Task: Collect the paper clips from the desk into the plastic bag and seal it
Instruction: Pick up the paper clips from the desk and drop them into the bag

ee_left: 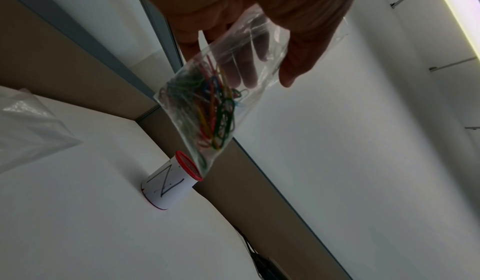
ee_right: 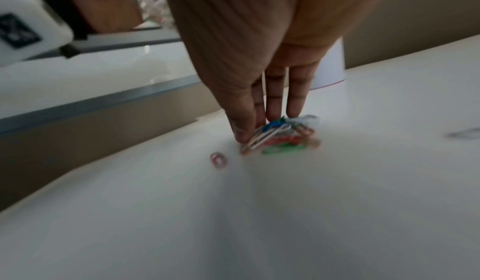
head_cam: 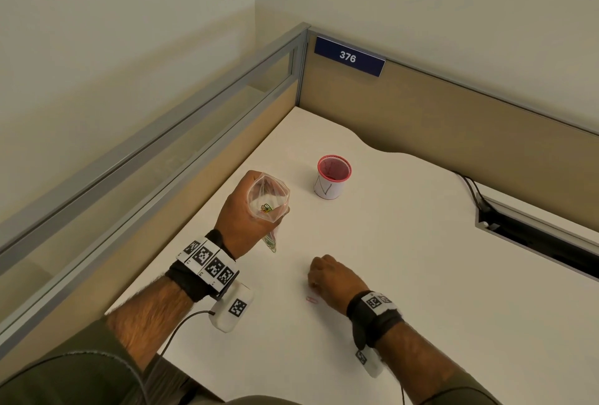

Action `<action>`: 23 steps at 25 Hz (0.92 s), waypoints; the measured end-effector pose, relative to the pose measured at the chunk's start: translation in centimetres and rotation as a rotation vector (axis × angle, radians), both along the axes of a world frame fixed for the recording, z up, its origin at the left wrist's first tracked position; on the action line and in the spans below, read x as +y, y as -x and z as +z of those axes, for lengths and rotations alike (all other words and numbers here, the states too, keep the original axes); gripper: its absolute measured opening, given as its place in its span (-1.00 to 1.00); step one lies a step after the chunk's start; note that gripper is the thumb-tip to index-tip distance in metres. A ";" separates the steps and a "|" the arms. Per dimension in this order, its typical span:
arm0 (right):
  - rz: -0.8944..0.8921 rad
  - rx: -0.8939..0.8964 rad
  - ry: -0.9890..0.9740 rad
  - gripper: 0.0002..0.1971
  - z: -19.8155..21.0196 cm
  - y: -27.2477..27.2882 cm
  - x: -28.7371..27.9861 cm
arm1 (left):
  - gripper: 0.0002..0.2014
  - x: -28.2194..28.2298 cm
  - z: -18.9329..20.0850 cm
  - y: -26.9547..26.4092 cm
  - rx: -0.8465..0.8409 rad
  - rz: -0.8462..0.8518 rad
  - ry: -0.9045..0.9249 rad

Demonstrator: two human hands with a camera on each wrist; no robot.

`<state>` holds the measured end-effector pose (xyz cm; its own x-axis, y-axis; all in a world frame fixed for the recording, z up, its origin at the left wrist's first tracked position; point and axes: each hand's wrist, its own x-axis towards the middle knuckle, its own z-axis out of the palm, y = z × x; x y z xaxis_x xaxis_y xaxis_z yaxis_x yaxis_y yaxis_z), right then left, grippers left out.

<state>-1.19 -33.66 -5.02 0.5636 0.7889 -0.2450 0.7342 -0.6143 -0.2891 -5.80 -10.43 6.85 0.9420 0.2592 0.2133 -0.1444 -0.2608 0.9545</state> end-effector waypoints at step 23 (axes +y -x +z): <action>-0.750 0.130 -0.079 -0.68 0.8 -0.5 -3.8 | -0.59 -1.2 0.5 -0.1 -0.014 -0.026 0.001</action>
<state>-0.70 -37.50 -4.22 0.9256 0.2248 -0.3045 0.0862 -0.9086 -0.4086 -5.67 -11.63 7.39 0.9454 0.2344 0.2266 -0.1649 -0.2559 0.9525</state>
